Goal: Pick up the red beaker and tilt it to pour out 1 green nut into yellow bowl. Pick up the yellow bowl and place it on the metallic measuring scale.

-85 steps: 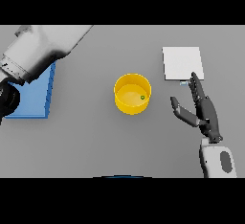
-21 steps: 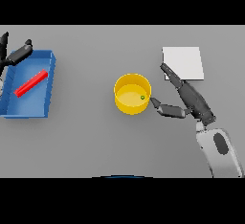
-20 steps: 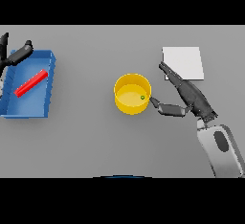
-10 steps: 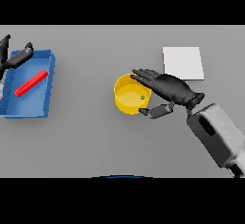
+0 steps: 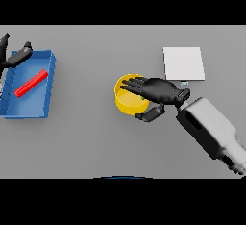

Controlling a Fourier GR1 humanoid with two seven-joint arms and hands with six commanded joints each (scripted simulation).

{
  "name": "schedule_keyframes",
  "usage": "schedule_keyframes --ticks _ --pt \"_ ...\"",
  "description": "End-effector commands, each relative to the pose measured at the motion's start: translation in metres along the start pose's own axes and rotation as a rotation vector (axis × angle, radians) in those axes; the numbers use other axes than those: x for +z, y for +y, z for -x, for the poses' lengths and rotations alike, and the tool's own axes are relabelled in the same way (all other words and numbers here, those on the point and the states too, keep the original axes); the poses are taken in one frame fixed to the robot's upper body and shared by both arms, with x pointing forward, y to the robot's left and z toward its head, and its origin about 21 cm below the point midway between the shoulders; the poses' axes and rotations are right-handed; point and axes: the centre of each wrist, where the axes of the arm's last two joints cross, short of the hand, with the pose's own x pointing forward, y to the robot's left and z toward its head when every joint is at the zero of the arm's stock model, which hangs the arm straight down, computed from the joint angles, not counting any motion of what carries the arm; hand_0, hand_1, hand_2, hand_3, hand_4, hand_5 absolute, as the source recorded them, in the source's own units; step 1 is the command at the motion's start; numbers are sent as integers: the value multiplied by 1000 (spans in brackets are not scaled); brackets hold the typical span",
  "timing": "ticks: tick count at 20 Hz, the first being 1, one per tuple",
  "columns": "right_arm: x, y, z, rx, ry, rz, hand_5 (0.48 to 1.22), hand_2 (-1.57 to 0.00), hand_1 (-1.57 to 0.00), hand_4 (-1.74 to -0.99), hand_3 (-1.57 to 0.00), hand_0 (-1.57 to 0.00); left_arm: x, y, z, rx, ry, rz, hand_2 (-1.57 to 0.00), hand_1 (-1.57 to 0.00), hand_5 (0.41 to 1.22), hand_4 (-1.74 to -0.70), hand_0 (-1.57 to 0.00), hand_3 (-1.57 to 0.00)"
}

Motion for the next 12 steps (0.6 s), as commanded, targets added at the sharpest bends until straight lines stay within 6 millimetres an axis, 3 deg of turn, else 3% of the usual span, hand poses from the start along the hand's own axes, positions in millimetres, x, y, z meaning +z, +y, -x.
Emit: schedule_keyframes --ticks 1,7,12 --pt "-1 0 2 14 -1 -19 660 1 1 -1234 1 1 0 -1 2 1 1 -1 1 1 728 -795 1 1" --pt "-12 8 4 42 14 -105 687 1 1 -1273 1 1 -1 5 -1 5 1 2 1 1 723 -798 1 1" --pt "-17 15 8 35 5 -137 706 0 1 -1285 -4 1 0 -2 -4 0 10 1 1 1 728 -791 1 1"
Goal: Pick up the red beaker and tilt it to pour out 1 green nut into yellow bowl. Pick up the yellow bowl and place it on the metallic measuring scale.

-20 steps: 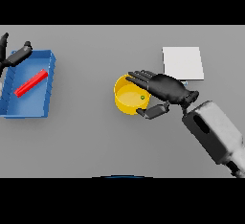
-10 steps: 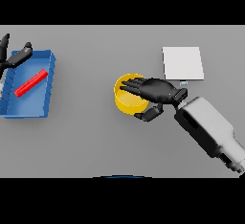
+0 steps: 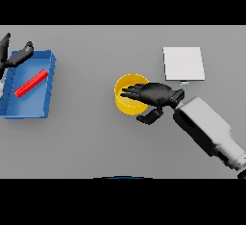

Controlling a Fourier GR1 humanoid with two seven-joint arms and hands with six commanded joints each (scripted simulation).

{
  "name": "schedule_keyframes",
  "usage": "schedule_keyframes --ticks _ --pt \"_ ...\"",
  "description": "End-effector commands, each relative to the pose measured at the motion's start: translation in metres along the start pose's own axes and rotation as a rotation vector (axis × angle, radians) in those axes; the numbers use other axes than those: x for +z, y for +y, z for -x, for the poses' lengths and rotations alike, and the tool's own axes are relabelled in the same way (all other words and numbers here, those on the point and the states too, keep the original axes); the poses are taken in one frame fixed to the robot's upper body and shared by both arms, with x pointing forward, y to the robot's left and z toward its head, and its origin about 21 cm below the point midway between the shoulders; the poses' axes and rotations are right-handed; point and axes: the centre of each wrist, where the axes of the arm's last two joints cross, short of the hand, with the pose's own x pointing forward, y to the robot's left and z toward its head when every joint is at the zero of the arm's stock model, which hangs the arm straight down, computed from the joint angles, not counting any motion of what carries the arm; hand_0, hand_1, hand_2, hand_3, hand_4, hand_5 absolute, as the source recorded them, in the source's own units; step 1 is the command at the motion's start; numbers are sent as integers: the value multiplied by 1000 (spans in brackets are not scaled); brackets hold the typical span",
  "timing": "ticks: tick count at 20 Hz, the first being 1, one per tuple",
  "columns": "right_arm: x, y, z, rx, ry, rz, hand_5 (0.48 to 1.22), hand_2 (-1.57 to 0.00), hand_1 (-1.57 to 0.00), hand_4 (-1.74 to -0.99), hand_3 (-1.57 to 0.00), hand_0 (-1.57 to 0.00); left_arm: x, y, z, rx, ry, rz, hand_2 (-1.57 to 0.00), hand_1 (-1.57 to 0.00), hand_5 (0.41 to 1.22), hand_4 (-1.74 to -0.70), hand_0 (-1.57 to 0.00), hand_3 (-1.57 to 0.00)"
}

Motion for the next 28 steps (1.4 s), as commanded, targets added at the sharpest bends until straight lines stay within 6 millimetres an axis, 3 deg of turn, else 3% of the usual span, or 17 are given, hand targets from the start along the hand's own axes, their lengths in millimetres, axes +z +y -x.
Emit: schedule_keyframes --ticks 1,4,7,10,12,13,15,17,21,24,28 --pt "0 0 0 -1 -6 -6 710 -4 1 -1286 -15 1 1 2 2 1 -3 -5 1 1 728 -794 1 1" --pt "-7 2 1 -8 -12 11 738 -27 1 -1293 -60 1 3 4 2 -10 -16 -3 1 1 730 -793 1 1" --pt "-8 1 1 -26 -11 6 838 -140 -69 -1365 -178 -68 6 2 0 1 -9 -1 1 1 730 -796 1 1" --pt "-9 -2 -2 -2 -10 -9 999 -379 -376 -1479 -419 -469 5 1 1 -2 -10 -9 1 1 729 -793 1 1" --pt "-9 -1 -1 1 -6 -18 1079 -590 -649 -1469 -834 -780 5 4 0 -6 -6 -10 1 1 732 -788 1 1" --pt "-9 1 -1 -2 -6 -15 1108 -787 -806 -1521 -978 -938 6 3 0 -2 -8 -11 1 1 733 -791 1 1" --pt "-5 -1 0 -11 -17 -21 1148 -1069 -1081 -1594 -1030 -1166 3 4 -1 -2 -9 -7 1 1 736 -793 1 1" --pt "-2 -1 2 -12 -29 -24 1175 -1250 -1258 -1642 -1089 -1312 6 3 1 -5 -9 -7 1 1 734 -793 1 1" --pt "0 -9 -1 7 20 -14 1202 -1439 -1443 -1692 -1212 -1465 4 2 -1 -1 -19 -5 1 1 725 -788 1 1" --pt "14 -24 -2 -7 2 1 1211 -1504 -1505 -1711 -1350 -1517 4 3 -1 -3 -19 -3 1 1 727 -783 1 1" --pt "27 -43 -4 9 28 23 1217 -1543 -1544 -1721 -1325 -1549 4 7 3 -6 -20 -14 1 1 733 -788 1 1"
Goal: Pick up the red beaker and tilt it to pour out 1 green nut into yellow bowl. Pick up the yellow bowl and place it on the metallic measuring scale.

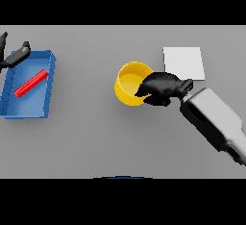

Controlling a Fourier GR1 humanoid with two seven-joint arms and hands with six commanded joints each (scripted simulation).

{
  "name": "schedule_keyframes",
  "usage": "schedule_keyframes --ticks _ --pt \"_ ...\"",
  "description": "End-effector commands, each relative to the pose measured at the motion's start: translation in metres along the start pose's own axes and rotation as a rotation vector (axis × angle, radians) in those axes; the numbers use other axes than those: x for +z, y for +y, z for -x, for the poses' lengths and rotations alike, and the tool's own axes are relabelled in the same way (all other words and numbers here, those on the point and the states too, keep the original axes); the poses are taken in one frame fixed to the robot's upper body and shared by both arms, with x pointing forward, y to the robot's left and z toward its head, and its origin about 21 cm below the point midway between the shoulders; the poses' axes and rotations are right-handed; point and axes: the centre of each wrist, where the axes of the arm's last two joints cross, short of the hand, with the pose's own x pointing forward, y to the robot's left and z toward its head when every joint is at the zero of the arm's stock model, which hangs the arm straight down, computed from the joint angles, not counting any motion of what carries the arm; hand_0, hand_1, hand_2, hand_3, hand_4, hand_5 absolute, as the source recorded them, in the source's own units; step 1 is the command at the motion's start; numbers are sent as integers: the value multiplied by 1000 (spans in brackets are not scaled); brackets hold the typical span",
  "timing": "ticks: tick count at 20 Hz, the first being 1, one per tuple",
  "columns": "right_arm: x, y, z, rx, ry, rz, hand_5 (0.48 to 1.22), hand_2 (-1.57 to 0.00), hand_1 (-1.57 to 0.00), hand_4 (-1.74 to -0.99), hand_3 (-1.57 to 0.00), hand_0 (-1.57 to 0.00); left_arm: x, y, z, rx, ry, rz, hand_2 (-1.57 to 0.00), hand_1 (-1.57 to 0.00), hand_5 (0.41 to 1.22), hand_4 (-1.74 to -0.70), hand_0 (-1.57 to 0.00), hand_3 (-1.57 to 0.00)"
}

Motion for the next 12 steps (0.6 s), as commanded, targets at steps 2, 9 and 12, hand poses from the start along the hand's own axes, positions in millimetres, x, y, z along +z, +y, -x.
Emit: schedule_keyframes --ticks 2,9,12 --pt "0 -6 -1 0 33 -1 1218 -1553 -1554 -1722 -1309 -1557 0 -1 -2 10 -18 2 1 1 737 -797 1 1" --pt "10 -31 15 15 119 58 1220 -1567 -1542 -1723 -1301 -1490 -3 2 -5 5 -12 -6 1 1 751 -790 1 1" --pt "22 -37 32 12 202 78 1220 -1569 -1556 -1725 -1383 -1529 -3 4 -1 6 -22 -2 1 1 754 -792 1 1"
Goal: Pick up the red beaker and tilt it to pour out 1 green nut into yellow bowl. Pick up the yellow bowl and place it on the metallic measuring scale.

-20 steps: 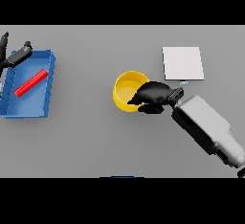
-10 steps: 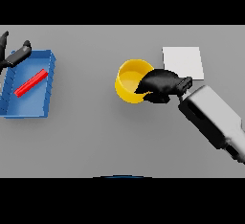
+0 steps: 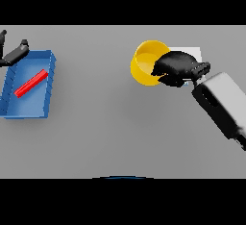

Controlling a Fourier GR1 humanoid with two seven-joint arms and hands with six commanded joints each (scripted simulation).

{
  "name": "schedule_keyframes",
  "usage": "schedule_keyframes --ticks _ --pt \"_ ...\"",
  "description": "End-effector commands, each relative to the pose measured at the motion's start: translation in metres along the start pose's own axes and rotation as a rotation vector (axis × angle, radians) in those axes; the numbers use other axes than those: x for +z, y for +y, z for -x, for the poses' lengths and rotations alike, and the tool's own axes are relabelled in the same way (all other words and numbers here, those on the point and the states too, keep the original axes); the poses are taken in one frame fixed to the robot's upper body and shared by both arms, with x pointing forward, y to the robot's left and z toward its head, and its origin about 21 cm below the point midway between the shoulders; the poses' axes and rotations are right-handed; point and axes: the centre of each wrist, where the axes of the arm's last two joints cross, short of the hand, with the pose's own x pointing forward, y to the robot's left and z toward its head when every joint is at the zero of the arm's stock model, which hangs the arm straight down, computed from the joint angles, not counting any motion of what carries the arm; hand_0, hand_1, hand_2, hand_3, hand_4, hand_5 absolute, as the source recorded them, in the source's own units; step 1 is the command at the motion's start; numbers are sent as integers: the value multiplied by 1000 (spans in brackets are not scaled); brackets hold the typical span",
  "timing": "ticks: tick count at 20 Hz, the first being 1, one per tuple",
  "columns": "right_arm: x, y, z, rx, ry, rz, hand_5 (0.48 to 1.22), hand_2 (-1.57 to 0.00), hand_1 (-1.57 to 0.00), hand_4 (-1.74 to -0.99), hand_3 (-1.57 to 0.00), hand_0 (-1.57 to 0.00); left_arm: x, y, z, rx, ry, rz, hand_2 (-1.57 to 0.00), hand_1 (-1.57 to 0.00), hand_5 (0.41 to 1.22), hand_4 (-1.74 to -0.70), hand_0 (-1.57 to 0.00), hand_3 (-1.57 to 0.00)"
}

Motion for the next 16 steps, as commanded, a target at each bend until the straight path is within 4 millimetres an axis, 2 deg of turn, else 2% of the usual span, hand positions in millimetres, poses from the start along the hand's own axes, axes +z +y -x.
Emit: schedule_keyframes --ticks 1,3,5,8,9,12,16 --pt "1 -3 5 5 6 13 1221 -1569 -1559 -1726 -1406 -1538 0 2 0 8 6 -4 1 1 754 -799 1 1" --pt "5 -9 21 -1 49 24 1221 -1570 -1563 -1725 -1407 -1550 0 1 3 5 21 -5 1 1 757 -803 1 1" --pt "7 -11 34 6 88 26 1221 -1570 -1566 -1724 -1342 -1557 0 2 -1 -1 25 -6 1 1 754 -801 1 1" --pt "3 -10 40 6 97 24 1221 -1571 -1568 -1723 -1267 -1564 -1 1 0 7 18 -6 1 1 753 -801 1 1" --pt "2 -9 42 4 96 24 1221 -1571 -1554 -1725 -1328 -1565 3 3 -2 23 17 -10 1 1 752 -808 1 1" --pt "3 1 74 -38 240 30 1221 -1525 -1460 -1727 -1446 -1540 7 2 -3 23 29 -7 1 1 762 -819 1 1" --pt "1 13 91 -69 270 30 1221 -1465 -1385 -1729 -1520 -1515 8 4 -2 25 48 -12 1 1 771 -832 1 1"
